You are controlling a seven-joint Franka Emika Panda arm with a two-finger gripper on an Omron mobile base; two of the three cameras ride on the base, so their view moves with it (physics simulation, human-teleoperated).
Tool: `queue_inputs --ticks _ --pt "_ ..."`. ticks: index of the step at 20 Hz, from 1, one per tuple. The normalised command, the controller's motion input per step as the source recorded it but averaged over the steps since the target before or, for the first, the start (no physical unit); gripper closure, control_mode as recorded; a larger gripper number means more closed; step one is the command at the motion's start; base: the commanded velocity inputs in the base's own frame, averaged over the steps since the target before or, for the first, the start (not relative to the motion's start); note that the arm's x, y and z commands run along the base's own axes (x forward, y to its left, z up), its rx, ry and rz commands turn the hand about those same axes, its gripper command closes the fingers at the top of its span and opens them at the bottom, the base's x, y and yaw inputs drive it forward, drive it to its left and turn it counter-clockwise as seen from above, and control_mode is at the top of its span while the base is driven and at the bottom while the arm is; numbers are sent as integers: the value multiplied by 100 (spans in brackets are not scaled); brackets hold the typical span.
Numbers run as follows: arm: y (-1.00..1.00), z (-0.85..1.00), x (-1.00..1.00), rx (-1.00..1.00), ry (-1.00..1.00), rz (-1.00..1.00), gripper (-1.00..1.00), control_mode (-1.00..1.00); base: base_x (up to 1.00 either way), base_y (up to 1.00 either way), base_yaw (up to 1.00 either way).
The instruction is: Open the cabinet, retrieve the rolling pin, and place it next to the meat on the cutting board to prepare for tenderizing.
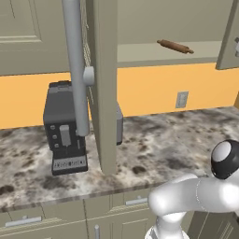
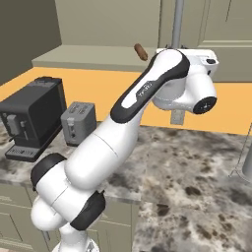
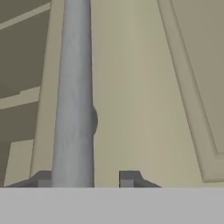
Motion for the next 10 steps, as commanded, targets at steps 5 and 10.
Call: queue_inputs --ticks 5,10 --pt "-59 0 -60 7 1 -2 -100 -100 0 0 0" --pt "-10 -1 -9 1 3 -5 -100 -100 0 0 0"
